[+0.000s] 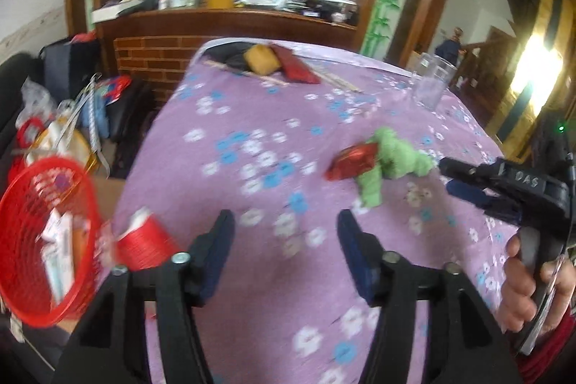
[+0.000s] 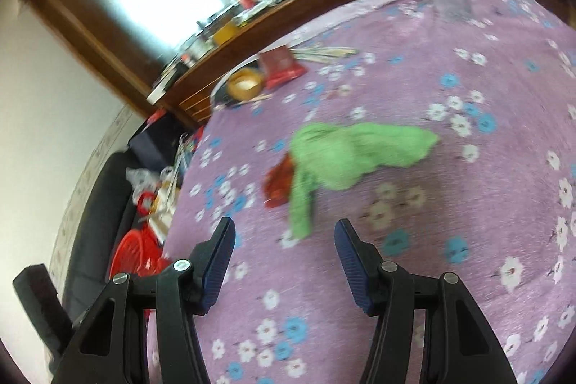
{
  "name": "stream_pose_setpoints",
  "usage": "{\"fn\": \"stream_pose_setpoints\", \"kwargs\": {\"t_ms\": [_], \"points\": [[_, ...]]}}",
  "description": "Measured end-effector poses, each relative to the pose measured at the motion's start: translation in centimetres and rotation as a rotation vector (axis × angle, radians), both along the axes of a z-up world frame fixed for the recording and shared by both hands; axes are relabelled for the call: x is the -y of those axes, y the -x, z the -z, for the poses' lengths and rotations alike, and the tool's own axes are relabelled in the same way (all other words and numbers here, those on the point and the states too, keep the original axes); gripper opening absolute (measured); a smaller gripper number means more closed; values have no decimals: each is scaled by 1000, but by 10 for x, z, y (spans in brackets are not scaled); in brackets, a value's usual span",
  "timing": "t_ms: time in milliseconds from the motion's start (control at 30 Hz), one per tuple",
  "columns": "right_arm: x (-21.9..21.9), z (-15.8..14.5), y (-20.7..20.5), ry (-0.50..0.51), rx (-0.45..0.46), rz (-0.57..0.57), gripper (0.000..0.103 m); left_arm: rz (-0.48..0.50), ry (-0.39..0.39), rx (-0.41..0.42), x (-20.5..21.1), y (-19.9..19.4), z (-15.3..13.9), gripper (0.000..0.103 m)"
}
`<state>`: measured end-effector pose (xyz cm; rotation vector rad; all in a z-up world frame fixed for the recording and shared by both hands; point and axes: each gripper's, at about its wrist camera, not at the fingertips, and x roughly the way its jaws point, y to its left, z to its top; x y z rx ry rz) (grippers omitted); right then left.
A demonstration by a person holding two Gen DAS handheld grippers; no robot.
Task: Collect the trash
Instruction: 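Reach the left tool to the red snack wrapper and close on it, then grasp the green plush toy with the right tool while the left tool holds the wrapper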
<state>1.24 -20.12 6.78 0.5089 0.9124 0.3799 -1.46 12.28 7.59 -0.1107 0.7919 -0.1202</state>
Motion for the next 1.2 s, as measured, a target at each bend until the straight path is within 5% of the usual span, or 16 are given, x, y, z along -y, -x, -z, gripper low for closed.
{"fn": "stream_pose_setpoints", "kwargs": {"t_ms": [467, 567, 667, 933, 1200], "points": [[50, 41, -21, -72, -24, 69, 62, 41, -154, -3, 98, -99, 38, 69], [54, 47, -22, -91, -39, 65, 62, 40, -104, -53, 94, -118, 51, 48], [53, 47, -21, -107, -39, 48, 63, 35, -54, -96, 87, -131, 64, 44], [50, 49, -20, -106, -38, 31, 63, 18, 2, -78, 78, -124, 63, 40], [56, 50, -20, -84, -27, 59, 63, 5, 11, -21, 62, -72, 43, 40]]}}
